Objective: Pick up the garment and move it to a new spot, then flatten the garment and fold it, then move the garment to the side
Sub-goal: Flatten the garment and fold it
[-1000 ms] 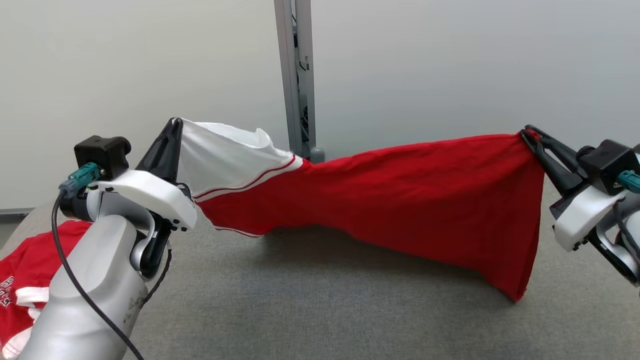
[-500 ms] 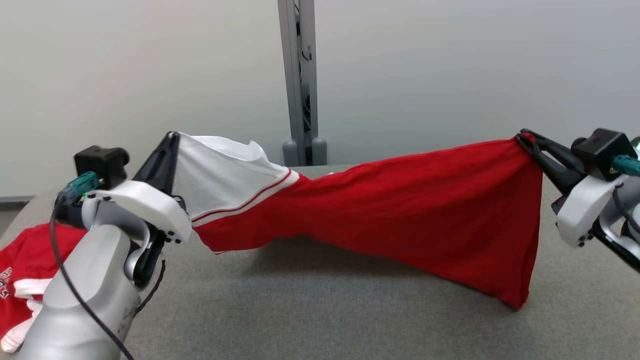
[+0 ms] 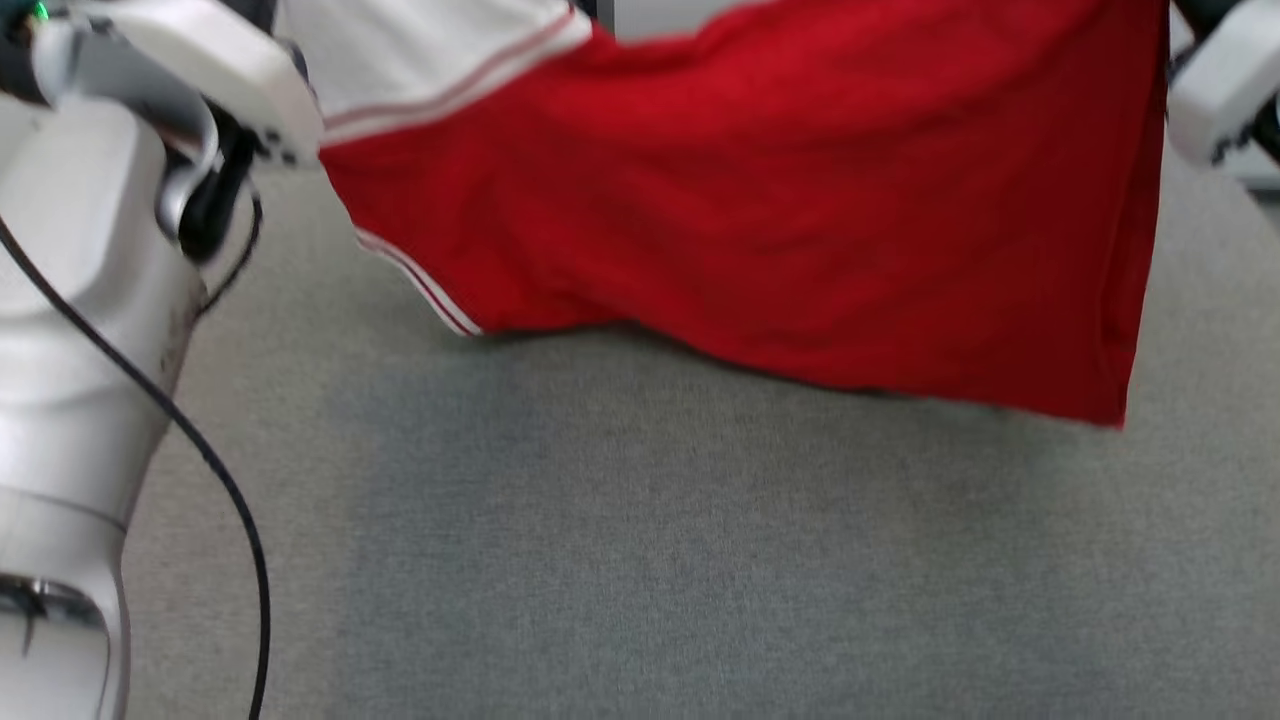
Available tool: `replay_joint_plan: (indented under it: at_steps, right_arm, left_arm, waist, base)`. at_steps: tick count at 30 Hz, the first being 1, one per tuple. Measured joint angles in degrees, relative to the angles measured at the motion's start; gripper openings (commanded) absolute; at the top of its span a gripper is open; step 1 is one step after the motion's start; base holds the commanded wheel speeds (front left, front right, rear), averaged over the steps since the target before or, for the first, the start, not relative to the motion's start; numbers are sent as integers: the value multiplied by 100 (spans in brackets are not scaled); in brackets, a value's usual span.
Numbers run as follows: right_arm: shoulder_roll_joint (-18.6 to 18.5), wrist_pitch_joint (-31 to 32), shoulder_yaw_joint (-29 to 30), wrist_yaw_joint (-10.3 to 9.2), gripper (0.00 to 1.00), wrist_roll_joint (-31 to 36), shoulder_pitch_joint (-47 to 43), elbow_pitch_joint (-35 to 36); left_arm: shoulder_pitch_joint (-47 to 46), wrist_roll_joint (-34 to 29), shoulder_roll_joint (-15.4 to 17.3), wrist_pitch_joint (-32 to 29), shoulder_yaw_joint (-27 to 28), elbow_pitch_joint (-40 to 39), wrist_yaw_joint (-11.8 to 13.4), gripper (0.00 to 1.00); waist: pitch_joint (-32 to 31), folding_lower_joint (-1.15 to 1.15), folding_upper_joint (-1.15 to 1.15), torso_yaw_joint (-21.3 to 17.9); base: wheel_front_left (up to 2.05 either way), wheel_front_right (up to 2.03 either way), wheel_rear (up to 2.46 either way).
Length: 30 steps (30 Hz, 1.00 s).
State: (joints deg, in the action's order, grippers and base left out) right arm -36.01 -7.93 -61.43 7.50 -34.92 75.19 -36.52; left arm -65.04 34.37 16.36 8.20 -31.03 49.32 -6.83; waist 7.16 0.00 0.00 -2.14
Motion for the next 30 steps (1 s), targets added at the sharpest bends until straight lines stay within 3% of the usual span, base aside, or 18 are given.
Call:
replay_joint_plan:
  at_steps: [2,5,8,12,14,16,20,25,30]
  right_arm:
    - [320,-176,8,0,0,-35,392,-446]
    - [880,-604,409,0,0,129,1410,-1346]
    - [1083,-682,745,0,0,358,1854,-1702]
    - [1191,-716,2292,0,0,1324,2513,-1206]
    - [1263,-723,3182,-1,0,1879,2453,-772]
    - [1440,-722,3942,-1,0,2357,2117,-363]
    - [1898,-722,4550,0,0,2869,1351,130]
    - [2019,-723,4399,0,0,2787,748,259]
    - [1994,-722,4069,0,0,2446,250,90]
  left_arm:
    - [-437,-67,-98,233,47,257,44,0]
    - [-1463,-250,-219,621,241,545,360,0]
    - [-1894,-281,-308,667,445,509,555,0]
    - [-2410,-743,-355,681,1285,-704,1009,0]
    - [-2435,-1144,-467,689,1717,-1389,1203,0]
    - [-2339,-1518,-662,689,2015,-1867,1234,0]
    - [-1950,-2060,-1026,687,2283,-2263,969,0]
    - [-1650,-2444,-1181,689,2407,-2381,490,0]
    - [-1218,-2631,-1250,688,2364,-2009,213,0]
  waist:
    - [305,0,0,-33]
    - [882,0,0,-100]
    - [1153,0,0,-130]
    - [1645,0,0,-161]
    - [1861,0,0,-161]
    - [2040,0,0,-147]
    - [2219,0,0,-95]
    - [2303,0,0,-73]
    - [2328,0,0,-36]
  base:
    - [0,0,0]
    - [0,0,0]
    - [0,0,0]
    - [0,0,0]
    - [0,0,0]
    - [0,0,0]
    - [0,0,0]
    - [0,0,0]
    - [0,0,0]
